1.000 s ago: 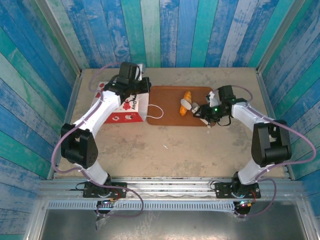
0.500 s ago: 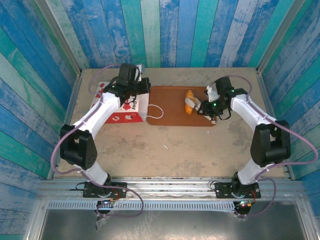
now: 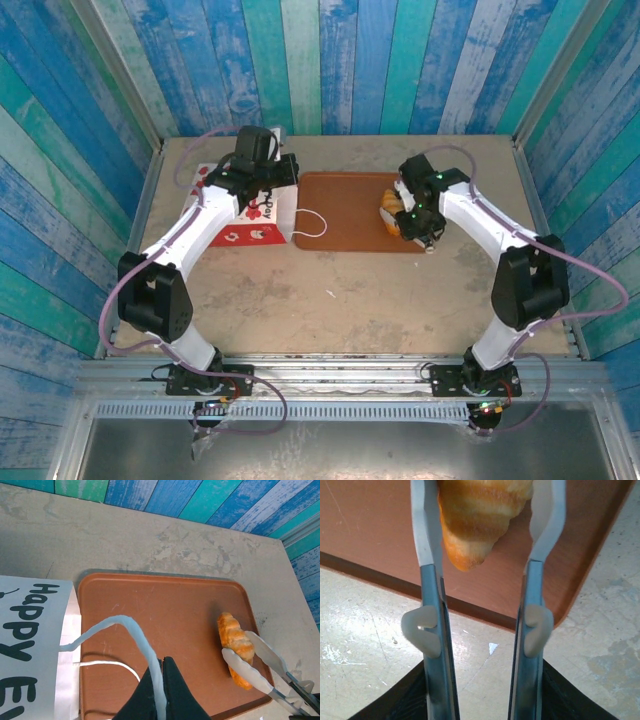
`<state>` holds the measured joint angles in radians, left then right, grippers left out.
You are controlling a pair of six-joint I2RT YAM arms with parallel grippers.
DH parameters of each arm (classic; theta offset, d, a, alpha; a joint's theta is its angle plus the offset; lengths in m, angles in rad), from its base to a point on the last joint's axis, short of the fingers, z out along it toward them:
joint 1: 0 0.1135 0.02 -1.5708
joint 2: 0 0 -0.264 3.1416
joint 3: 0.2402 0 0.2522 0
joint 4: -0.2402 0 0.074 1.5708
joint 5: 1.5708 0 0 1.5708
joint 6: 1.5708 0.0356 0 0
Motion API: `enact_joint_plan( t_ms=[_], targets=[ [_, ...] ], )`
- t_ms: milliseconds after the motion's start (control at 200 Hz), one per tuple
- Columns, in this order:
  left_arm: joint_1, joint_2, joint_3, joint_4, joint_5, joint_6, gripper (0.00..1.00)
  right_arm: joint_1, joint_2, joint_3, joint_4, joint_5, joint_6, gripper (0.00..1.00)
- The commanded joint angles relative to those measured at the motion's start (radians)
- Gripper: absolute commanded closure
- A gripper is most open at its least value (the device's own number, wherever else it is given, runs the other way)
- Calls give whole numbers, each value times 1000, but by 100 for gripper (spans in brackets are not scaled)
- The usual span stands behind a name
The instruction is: Take the fake bread out of the paper bag
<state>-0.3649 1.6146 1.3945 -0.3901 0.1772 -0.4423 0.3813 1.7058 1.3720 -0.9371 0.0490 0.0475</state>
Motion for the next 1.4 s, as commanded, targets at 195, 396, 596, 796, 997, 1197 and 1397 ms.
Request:
enact_joint_plan(
  t_ms=[195, 396, 596, 796, 997, 1197, 1397],
  targets=[
    [-3, -63, 10, -16, 0, 18, 92, -60, -60, 26, 17, -110, -4, 44],
    [-3, -55, 17, -15, 15, 20, 92, -77, -43, 21, 3, -120, -29, 41],
    [-3, -64, 20, -14, 15, 22, 92, -77, 19, 64, -22, -167, -55, 40],
    [-3, -89, 21, -24, 0, 33, 93, -78, 58, 91, -29, -96, -49, 41],
    [-3, -114, 9, -36, -18, 42, 94, -78, 68, 85, -31, -110, -51, 45],
    [-3, -147, 6, -38, -46, 45, 100, -82, 39, 87, -1, -94, -34, 54],
    [-3, -214, -8, -43, -123, 71, 100, -120, 10, 72, 52, -106, 28, 56]
  ],
)
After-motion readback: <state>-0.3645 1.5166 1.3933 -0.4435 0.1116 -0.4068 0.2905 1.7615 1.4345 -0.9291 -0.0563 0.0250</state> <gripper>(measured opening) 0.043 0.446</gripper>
